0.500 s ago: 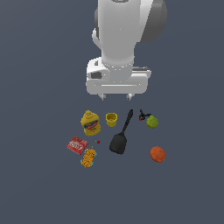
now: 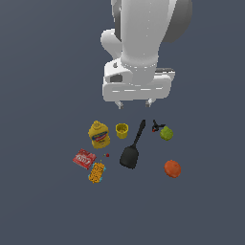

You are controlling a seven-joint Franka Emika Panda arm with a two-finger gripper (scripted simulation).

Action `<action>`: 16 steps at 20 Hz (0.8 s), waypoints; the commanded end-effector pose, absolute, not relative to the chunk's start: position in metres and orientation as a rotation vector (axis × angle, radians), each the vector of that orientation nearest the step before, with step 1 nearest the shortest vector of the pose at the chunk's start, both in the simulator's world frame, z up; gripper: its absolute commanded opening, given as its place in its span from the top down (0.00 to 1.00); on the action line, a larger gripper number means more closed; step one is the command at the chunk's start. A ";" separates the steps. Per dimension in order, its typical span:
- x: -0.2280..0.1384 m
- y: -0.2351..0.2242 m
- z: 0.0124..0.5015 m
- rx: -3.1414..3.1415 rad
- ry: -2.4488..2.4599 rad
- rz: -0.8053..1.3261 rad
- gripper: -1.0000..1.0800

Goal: Pick up a designated object from a clutter of objects.

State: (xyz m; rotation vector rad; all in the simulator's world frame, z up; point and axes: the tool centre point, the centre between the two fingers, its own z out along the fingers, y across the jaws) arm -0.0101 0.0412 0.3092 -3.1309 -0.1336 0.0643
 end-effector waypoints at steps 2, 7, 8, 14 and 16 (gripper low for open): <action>-0.010 0.045 0.311 -3.131 -0.149 0.058 0.04; -0.008 0.041 0.308 -3.132 -0.166 0.059 0.04; -0.007 0.040 0.307 -3.133 -0.175 0.059 0.04; 0.002 0.028 0.295 -3.136 -0.257 0.059 0.04; 0.006 0.022 0.290 -3.136 -0.297 0.060 0.04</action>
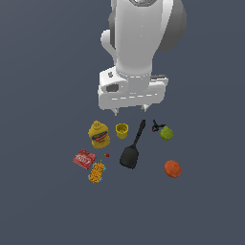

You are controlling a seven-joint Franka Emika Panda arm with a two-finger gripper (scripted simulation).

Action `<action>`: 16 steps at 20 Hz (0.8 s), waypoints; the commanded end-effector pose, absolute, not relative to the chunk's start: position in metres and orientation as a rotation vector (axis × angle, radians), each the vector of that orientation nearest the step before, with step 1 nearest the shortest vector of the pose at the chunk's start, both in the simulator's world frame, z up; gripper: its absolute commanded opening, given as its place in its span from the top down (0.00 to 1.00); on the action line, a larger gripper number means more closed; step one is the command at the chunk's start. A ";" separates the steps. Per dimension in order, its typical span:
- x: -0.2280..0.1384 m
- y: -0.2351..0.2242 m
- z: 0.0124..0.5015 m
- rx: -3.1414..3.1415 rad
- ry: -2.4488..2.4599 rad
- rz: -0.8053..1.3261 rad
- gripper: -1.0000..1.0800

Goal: Pick up a designated object from a clutter of objects.

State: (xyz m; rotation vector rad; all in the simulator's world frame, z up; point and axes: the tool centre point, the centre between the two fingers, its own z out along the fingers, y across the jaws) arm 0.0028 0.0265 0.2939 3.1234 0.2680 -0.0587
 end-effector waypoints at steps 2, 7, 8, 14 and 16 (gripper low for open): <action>0.010 0.015 0.283 3.109 0.341 -0.060 0.04; 0.023 -0.006 0.262 3.080 0.484 -0.063 0.04; 0.025 -0.011 0.257 3.072 0.517 -0.064 0.04; 0.040 -0.042 0.227 3.025 0.714 -0.069 0.04; 0.044 -0.052 0.217 3.008 0.779 -0.070 0.04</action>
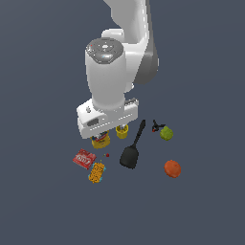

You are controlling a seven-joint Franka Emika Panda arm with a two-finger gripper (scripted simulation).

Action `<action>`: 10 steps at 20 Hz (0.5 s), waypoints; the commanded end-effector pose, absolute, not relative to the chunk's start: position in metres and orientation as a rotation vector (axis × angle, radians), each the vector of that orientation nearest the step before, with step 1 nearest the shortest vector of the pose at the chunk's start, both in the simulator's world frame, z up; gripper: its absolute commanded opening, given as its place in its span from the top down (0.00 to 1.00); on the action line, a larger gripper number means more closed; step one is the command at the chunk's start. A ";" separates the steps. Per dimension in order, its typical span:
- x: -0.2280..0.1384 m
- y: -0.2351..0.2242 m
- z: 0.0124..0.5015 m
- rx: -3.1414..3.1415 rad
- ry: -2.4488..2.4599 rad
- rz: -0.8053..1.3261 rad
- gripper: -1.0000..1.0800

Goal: Pick up a designated object from a clutter of objects.

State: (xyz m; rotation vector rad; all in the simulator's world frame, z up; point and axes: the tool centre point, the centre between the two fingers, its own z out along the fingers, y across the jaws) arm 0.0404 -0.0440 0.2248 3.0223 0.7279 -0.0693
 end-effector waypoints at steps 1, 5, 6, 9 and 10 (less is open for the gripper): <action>0.045 -0.057 0.212 2.999 0.812 -0.071 0.04; 0.052 -0.077 0.191 2.962 0.942 -0.071 0.04; 0.053 -0.082 0.185 2.952 0.975 -0.071 0.04; 0.057 -0.097 0.170 2.921 1.072 -0.069 0.04; 0.058 -0.102 0.164 2.910 1.104 -0.068 0.04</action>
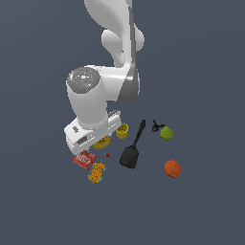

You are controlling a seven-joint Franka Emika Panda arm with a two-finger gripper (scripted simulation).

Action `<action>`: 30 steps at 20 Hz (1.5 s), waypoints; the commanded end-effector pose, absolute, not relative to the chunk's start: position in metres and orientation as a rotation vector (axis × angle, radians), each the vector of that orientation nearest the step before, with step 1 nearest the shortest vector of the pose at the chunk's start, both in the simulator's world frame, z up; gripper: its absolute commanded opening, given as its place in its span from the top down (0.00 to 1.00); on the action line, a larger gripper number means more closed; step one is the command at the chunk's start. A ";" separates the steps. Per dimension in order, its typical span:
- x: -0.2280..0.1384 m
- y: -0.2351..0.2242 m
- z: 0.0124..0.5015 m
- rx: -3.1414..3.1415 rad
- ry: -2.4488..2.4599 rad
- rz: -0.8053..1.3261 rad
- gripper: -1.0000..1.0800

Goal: Pick up a designated object from a clutter of objects.

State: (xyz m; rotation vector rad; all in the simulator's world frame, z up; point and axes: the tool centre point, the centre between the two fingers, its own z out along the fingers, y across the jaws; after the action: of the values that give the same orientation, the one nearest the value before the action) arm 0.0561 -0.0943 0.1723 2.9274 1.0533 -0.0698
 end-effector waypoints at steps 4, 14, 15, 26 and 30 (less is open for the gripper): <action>0.061 -0.121 0.143 2.864 1.231 -0.061 0.04; 0.063 -0.165 0.093 2.742 1.516 -0.029 0.04; 0.063 -0.168 0.089 2.732 1.537 -0.025 0.04; 0.062 -0.186 0.066 2.667 1.661 -0.001 0.04; 0.097 -0.199 0.128 2.586 1.606 0.101 0.04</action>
State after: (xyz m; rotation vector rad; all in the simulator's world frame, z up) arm 0.0967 -0.1996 0.1247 2.5925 1.6077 0.0995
